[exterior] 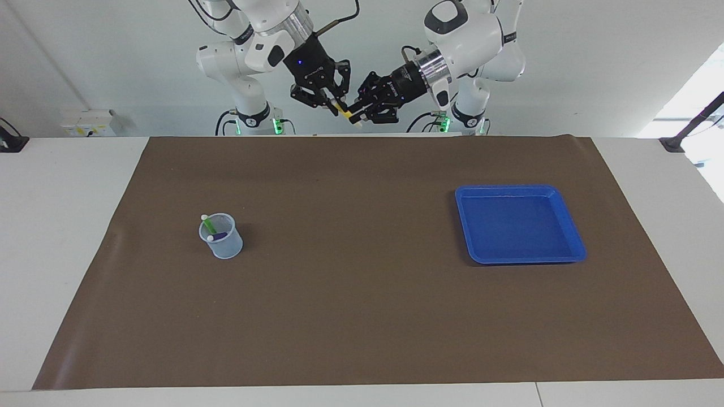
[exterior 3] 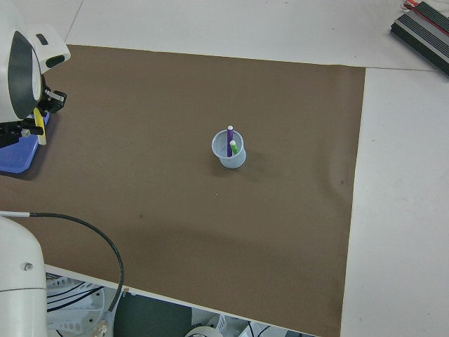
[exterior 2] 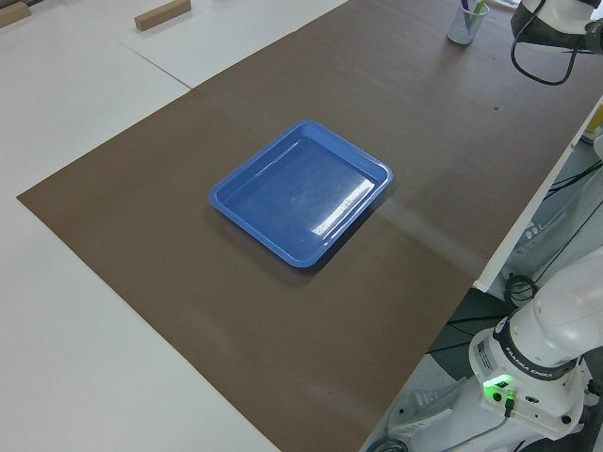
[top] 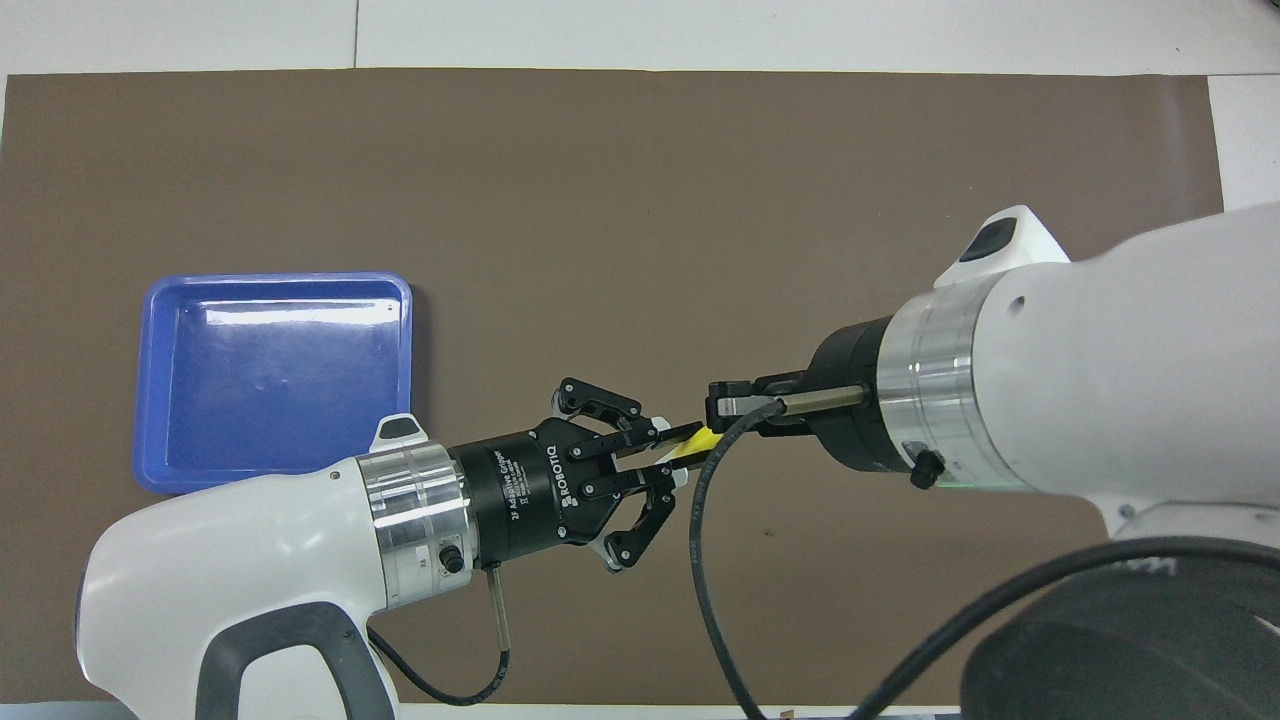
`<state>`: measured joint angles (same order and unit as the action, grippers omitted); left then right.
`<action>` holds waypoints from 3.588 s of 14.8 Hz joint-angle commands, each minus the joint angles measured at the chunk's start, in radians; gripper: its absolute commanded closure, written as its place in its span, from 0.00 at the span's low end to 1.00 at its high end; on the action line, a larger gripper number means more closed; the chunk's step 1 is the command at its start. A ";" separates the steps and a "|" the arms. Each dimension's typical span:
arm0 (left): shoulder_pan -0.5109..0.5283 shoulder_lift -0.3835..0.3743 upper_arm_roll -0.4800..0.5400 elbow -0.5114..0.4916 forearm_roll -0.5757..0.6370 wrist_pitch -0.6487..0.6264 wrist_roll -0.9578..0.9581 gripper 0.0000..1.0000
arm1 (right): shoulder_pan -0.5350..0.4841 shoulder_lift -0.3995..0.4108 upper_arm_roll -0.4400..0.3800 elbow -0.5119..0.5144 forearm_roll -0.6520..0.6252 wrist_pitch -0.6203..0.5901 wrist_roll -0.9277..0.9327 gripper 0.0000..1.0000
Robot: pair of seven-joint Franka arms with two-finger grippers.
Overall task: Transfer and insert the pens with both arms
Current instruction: 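Carry the yellow pen to the cup while the left gripper opens, then insert the yellow pen into the cup while the left gripper withdraws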
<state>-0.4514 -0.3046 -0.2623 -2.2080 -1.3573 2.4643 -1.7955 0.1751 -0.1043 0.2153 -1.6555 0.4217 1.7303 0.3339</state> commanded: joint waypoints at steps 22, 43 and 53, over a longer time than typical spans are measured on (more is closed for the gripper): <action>0.375 0.028 0.020 0.088 0.719 -0.491 0.424 0.00 | -0.436 -0.106 0.003 -0.521 -0.239 0.451 -0.918 1.00; 0.326 0.276 0.199 0.689 1.425 -1.200 1.735 0.00 | -0.417 0.049 0.009 -0.573 -0.239 0.627 -1.000 1.00; 0.313 0.286 0.173 0.642 1.336 -0.995 1.497 0.00 | -0.395 0.064 0.009 -0.590 -0.221 0.712 -0.995 1.00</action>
<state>-0.1370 -0.0232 -0.1099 -1.5519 -0.0262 1.4454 -0.3510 -0.2330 -0.0377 0.2190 -2.2337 0.1977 2.4161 -0.6460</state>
